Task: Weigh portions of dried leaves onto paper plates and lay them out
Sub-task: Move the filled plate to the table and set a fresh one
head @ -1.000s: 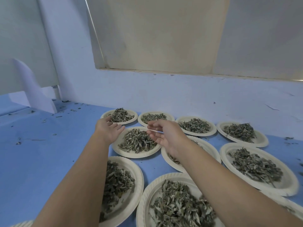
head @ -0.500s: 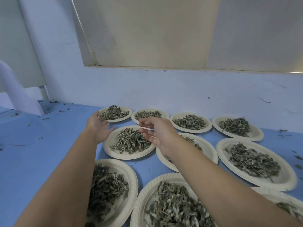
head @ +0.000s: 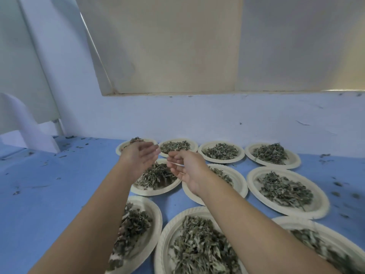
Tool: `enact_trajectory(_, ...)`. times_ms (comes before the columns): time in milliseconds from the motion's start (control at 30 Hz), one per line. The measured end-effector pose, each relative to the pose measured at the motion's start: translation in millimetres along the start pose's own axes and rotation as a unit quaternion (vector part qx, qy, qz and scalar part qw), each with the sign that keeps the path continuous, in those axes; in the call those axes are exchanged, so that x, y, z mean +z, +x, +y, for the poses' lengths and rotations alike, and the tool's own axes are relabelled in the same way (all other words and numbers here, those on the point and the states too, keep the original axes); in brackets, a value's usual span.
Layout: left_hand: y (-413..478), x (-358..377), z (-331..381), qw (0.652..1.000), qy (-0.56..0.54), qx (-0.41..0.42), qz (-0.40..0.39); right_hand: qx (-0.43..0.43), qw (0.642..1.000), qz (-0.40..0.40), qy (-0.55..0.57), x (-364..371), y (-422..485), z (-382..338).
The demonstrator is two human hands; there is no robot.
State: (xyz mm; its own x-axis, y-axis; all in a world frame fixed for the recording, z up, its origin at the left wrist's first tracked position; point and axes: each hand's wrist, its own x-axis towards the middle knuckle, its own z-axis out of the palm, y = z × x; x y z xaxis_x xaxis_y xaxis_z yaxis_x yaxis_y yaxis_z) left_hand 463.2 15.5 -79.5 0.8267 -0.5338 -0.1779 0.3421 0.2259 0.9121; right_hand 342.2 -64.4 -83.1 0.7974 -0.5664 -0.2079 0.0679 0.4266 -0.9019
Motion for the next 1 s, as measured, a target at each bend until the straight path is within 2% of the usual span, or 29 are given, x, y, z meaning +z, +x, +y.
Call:
enact_trajectory(100, -31, 33, -11, 0.999, 0.034, -0.009, 0.008, 0.001, 1.0, 0.023, 0.004, -7, -21, -10)
enact_trajectory(333, -107, 109, -32, 1.0, -0.009, -0.013, -0.014, -0.048, 0.997, 0.057, -0.033, -61, -90, -39)
enact_trajectory(433, -145, 143, -41, 0.999, -0.019, -0.011, -0.031, -0.091, 0.991, 0.07, -0.065, -92, -123, -53)
enact_trajectory(533, -185, 178, -55, 0.998, -0.04, -0.006, -0.046, -0.178, 0.967, 0.085, -0.161, -131, -161, -67)
enact_trajectory(667, -233, 218, -82, 0.996, -0.066, -0.006, -0.066, -0.288, 0.891, 0.156, -0.315, -185, -212, -85)
enact_trajectory(833, -278, 256, -114, 0.992, -0.096, -0.016, -0.079, -0.397, 0.721, 0.246, -0.512, -245, -264, -109)
enact_trajectory(933, -297, 268, -132, 0.992, -0.092, -0.018, -0.083, -0.369, 0.638, 0.28, -0.615, -277, -283, -114)
enact_trajectory(1000, -306, 273, -141, 0.993, -0.088, -0.016, -0.081, -0.334, 0.624, 0.287, -0.645, -293, -291, -112)
